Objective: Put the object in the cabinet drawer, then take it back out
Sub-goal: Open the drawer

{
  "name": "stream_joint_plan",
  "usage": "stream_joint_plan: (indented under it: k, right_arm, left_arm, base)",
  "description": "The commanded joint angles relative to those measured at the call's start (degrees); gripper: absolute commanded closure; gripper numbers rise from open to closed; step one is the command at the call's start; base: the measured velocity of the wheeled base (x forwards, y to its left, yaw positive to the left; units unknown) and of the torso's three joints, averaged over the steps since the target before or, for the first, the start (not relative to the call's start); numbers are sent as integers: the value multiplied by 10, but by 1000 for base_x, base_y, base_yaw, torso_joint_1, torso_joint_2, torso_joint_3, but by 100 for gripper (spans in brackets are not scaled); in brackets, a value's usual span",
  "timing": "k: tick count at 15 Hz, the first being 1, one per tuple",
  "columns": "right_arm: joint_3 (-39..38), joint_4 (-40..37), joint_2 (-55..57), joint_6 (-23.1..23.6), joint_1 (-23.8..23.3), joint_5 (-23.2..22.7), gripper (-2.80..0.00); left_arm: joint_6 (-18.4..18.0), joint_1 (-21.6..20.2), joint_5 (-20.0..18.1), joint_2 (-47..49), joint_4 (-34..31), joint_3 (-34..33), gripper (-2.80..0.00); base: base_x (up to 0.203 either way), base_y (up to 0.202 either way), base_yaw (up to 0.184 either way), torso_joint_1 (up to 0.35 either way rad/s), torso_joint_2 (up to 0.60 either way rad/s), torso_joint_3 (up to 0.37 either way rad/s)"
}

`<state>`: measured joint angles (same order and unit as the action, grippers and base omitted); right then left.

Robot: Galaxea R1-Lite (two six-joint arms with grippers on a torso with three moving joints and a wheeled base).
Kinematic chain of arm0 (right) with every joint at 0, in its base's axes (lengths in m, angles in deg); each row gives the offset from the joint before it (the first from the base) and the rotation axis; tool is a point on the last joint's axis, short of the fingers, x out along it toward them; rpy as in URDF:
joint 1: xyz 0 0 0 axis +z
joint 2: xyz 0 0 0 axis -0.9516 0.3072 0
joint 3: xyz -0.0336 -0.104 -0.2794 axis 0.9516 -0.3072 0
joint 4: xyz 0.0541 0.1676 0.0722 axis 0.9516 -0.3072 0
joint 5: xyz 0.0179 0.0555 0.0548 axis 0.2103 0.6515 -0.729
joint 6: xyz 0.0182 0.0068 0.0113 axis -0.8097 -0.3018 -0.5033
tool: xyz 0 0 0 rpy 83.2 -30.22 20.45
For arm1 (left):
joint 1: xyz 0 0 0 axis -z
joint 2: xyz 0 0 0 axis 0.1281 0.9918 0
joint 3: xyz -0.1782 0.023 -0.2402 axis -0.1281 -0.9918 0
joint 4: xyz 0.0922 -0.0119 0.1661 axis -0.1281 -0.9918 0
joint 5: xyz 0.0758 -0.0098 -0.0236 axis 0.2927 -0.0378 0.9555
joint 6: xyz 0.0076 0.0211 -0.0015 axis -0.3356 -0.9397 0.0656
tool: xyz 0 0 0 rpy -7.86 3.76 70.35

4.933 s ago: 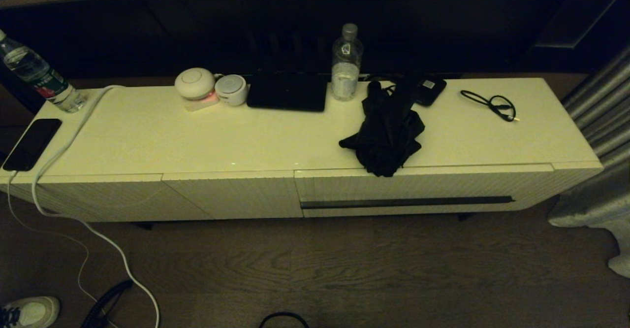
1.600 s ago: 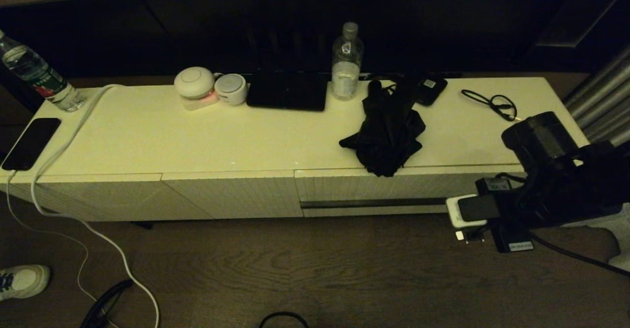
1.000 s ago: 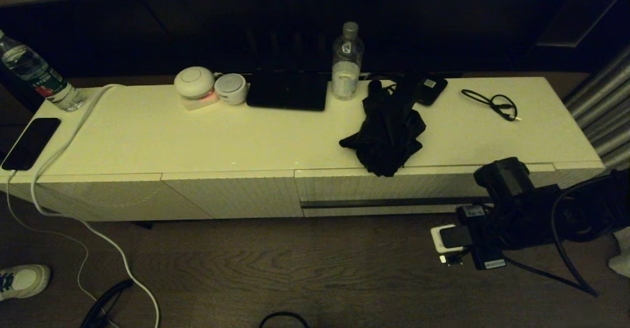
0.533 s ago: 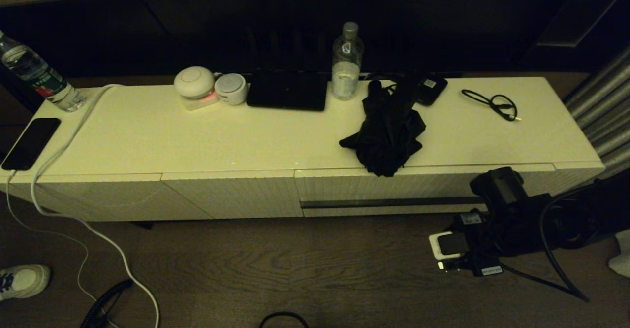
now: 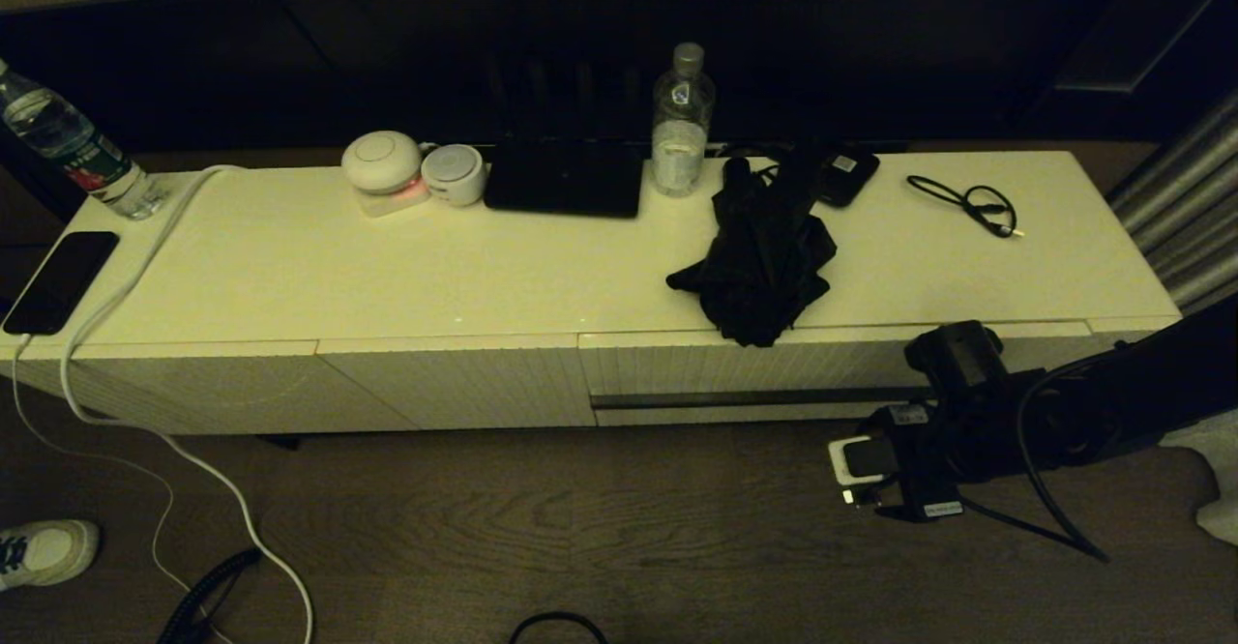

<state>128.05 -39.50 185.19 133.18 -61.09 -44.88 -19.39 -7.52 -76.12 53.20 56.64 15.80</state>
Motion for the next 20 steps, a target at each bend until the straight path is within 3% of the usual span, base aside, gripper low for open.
stream_joint_plan:
  k: [1,12,20]
  right_arm:
    - [5,20,24,2,-5,1,-280]
    - [69,49,76,-47,-17,5,-280]
    - [130,50,121,-50,-43,5,-280]
  left_arm:
    - [0,0,0,-1,0,0,0]
    - [0,0,0,-1,0,0,0]
    - [0,0,0,-1,0,0,0]
  base:
    - [0,0,0,0,0,0]
    - [0,0,0,0,0,0]
    - [0,0,0,0,0,0]
